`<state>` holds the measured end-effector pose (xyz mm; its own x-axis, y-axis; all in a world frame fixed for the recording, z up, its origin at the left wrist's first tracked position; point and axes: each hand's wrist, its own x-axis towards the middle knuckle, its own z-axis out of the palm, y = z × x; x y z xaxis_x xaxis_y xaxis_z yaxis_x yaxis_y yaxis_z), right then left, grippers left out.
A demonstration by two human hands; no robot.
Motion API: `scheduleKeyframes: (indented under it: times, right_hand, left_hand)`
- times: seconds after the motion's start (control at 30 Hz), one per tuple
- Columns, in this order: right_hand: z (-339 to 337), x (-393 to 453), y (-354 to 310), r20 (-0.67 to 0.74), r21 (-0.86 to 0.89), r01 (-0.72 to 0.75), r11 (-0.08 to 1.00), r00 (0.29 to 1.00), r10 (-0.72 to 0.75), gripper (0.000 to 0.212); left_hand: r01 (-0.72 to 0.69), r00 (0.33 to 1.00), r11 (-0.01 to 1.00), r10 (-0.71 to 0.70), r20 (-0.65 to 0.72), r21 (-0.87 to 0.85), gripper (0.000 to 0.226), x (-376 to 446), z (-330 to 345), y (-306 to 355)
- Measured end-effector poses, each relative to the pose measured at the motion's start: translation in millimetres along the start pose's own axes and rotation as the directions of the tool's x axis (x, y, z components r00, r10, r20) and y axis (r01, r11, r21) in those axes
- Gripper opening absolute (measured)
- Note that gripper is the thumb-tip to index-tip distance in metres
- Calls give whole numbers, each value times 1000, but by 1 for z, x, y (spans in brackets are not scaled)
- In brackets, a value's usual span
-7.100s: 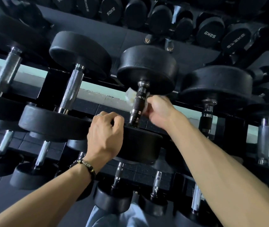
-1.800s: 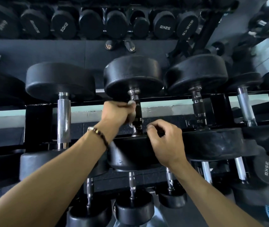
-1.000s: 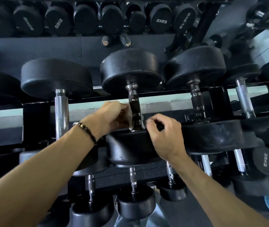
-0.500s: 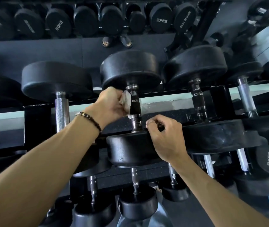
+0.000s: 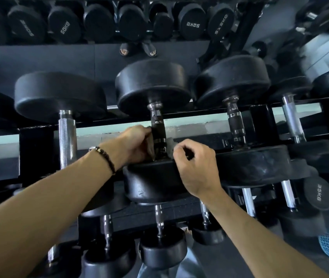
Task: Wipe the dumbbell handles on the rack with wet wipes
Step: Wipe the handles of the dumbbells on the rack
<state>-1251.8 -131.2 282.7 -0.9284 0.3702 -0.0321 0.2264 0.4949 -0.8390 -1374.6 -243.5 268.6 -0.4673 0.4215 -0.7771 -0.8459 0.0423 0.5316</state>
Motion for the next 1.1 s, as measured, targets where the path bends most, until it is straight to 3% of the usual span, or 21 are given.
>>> scheduleKeyframes:
  times: [0.07, 0.2, 0.27, 0.37, 0.43, 0.5, 0.6, 0.63, 0.7, 0.8, 0.97, 1.1]
  right_hand:
    - [0, 0, 0, 11, -2, -4, 1000, 1000, 4, 25]
    - [-1, -2, -1, 16, 2, -7, 1000, 1000, 7, 23]
    - [-1, -2, -3, 21, -1, -8, 1000, 1000, 8, 22]
    - [-1, 0, -1, 23, -6, -8, 1000, 1000, 8, 24]
    - [0, -1, 0, 27, -5, -18, 1000, 999, 18, 29]
    - [0, 0, 1, 21, -19, -19, 1000, 1000, 20, 33]
    - [1, 0, 0, 15, -28, -20, 999, 1000, 20, 27]
    - [1, 0, 0, 14, -32, -18, 999, 1000, 18, 27]
    - [0, 0, -2, 10, -31, -19, 999, 1000, 20, 29]
    - [0, 0, -1, 5, -36, -31, 999, 1000, 31, 27]
    - [-2, 0, -1, -2, -37, -21, 999, 1000, 21, 23]
    - [-1, 0, -1, -3, -24, -5, 1000, 1000, 5, 20]
  left_hand:
    - [19, 1000, 999, -18, -14, 27, 46, -6, 1, 2]
    - [26, 1000, 987, -27, -6, -158, 80, 5, 11, 15]
    - [56, 998, 987, -56, 7, -150, 91, 5, 8, 13]
    - [64, 997, 998, -63, 39, -12, 77, -8, 0, 5]
    - [-2, 996, 999, -3, 87, 51, 62, -18, 1, 3]
    - [-84, 996, 996, 84, 41, -5, 58, -22, 10, 12]
    - [-202, 978, 960, 188, -90, -194, 34, -12, 18, 33]
    - [-186, 982, 969, 177, -70, -160, 30, -13, 17, 34]
    - [-115, 993, 990, 116, 3, 87, 27, -18, 12, 23]
    - [-37, 999, 907, 47, -14, 420, 25, -27, 2, 6]
    - [-141, 987, 956, 157, -40, 257, 36, -26, -4, 6]
    - [-149, 979, 869, 198, -56, 471, 20, -29, -11, -5]
